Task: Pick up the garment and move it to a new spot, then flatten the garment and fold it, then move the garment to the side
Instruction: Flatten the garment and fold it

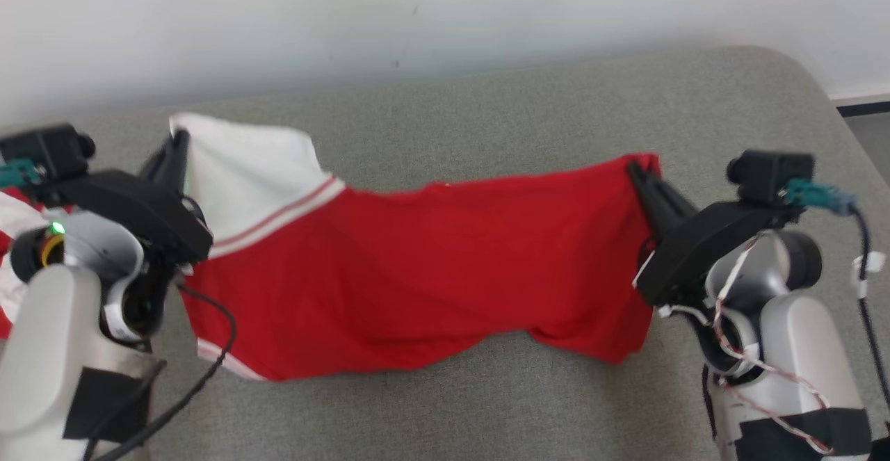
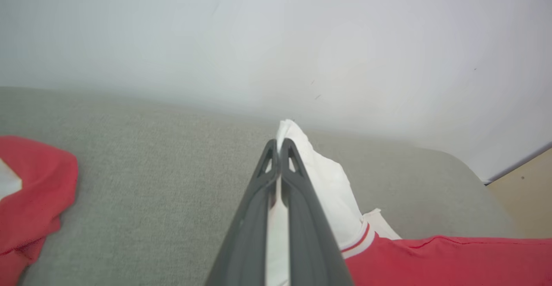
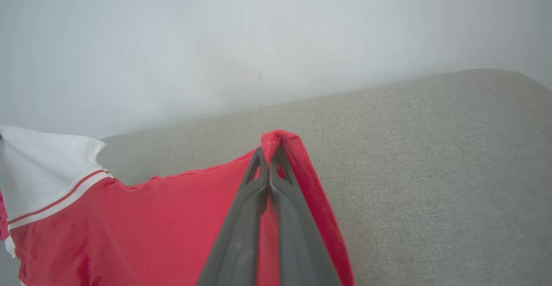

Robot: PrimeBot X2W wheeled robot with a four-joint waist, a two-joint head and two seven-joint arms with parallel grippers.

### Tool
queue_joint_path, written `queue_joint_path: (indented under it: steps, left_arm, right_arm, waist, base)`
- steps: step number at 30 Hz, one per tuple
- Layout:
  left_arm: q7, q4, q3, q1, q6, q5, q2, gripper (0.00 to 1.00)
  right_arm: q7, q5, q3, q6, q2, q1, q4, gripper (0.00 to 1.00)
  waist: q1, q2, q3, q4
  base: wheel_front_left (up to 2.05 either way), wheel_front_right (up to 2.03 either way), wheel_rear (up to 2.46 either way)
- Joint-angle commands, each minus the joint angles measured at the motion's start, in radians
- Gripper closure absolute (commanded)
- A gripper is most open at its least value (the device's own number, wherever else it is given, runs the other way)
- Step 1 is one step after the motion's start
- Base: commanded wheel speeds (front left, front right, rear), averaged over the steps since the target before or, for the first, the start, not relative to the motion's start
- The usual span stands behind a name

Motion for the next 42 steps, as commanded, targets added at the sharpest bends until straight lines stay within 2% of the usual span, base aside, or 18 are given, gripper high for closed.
queue_joint_path:
  steps: [1,12,18,24,28,30,37,42]
  left_arm:
    - [-0.022,-0.046,0.005,-0.033,-0.009,-0.004,0.009,1.00]
    - [-0.105,-0.194,-0.008,-0.195,-0.027,-0.075,-0.009,1.00]
    - [-0.171,-0.162,-0.027,-0.315,-0.031,-0.067,0.000,1.00]
    - [-0.212,-0.111,-0.038,-0.414,-0.033,-0.099,-0.017,1.00]
    - [-0.220,-0.073,-0.051,-0.455,-0.030,-0.111,-0.020,1.00]
    - [-0.223,-0.047,-0.049,-0.517,-0.026,-0.105,-0.019,1.00]
    - [-0.265,0.010,-0.096,-0.662,-0.025,-0.032,0.011,1.00]
    - [-0.357,0.032,-0.115,-0.804,-0.024,0.024,0.024,1.00]
  right_arm:
    - [-0.003,0.001,-0.018,0.004,0.002,-0.031,-0.022,1.00]
    - [0.010,-0.084,-0.067,0.004,0.003,-0.217,-0.050,1.00]
    - [0.007,-0.126,-0.056,0.004,-0.007,-0.342,-0.019,1.00]
    - [-0.027,-0.181,-0.052,0.004,-0.065,-0.437,0.043,1.00]
    - [-0.033,-0.178,-0.028,0.004,-0.089,-0.484,0.106,1.00]
    - [-0.002,-0.159,0.005,0.004,-0.118,-0.531,0.155,1.00]
    - [0.029,-0.073,0.078,0.004,-0.131,-0.681,0.269,1.00]
    - [-0.035,-0.096,0.122,0.004,-0.143,-0.835,0.332,1.00]
  waist:
    - [-0.0001,-0.0002,-0.019,-0.008]
    - [-0.0001,-0.0002,-0.024,-0.017]
    - [-0.0001,-0.0002,-0.014,-0.023]
    - [-0.0001,-0.0002,-0.013,-0.029]
    - [-0.0001,-0.0002,0.007,-0.040]
    - [-0.0001,-0.0002,0.064,-0.048]
    - [-0.0001,-0.0002,0.228,-0.070]
    - [-0.0001,-0.0002,0.338,-0.089]
  base:
    - [0.00,0.00,0.00]
    - [0.00,0.00,0.00]
    - [0.00,0.00,0.00]
    - [0.00,0.00,0.00]
    - [0.00,0.00,0.00]
    - [0.00,0.00,0.00]
    - [0.00,0.00,0.00]
    - [0.00,0.00,0.00]
